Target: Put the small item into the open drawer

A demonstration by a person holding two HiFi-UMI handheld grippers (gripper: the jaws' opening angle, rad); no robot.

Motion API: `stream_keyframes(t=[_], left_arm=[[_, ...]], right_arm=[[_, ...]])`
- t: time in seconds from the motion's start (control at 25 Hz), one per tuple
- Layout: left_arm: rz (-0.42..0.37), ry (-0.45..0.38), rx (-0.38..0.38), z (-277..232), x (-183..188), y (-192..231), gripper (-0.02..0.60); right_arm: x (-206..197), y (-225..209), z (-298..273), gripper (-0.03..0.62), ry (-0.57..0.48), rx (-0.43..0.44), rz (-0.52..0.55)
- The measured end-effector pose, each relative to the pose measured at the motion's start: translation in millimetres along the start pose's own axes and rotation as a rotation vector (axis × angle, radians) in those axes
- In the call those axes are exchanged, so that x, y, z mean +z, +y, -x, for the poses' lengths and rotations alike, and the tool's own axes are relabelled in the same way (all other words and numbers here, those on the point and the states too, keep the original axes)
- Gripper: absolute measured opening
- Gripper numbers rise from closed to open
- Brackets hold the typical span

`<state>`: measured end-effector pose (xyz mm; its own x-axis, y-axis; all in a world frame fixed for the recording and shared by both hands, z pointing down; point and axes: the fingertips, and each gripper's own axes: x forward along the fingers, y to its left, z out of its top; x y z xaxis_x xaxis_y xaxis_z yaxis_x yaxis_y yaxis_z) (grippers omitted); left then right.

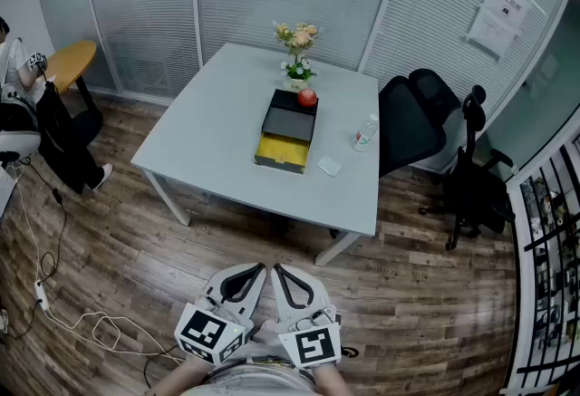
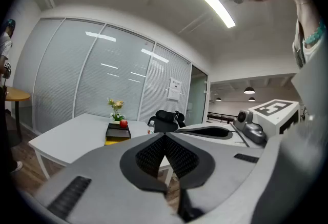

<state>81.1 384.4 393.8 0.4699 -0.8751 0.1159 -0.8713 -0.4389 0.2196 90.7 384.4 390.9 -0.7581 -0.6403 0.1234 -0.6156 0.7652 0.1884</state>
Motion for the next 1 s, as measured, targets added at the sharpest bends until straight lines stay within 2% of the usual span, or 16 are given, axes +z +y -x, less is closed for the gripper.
stream_keyframes(t=[0.16, 0.4, 0.68, 1.0], left_arm=[[0.003, -0.017, -0.001, -3.3, 2.0, -3.9, -0.003], [0.052, -0.039, -0.035, -8.8, 3.0, -13.7, -0.003], [0.059, -0.062, 0.030, -9.0, 7.3, -10.6, -0.003], [0.039, -0.073, 0.038, -27.3, 6.8, -0.4, -0.003]], right_arm=[[3.4, -5.1, 3.0, 0.003, -0.024, -0.003, 0.004], [-0.3, -13.6, 7.5, 0.003, -0.022, 0.011, 0.004], [-6.6, -24.2, 13.5, 0.003, -0.023, 0.013, 0.005], [-9.9, -35.1, -2.2, 0.003, -0.008, 0.020, 0.003]])
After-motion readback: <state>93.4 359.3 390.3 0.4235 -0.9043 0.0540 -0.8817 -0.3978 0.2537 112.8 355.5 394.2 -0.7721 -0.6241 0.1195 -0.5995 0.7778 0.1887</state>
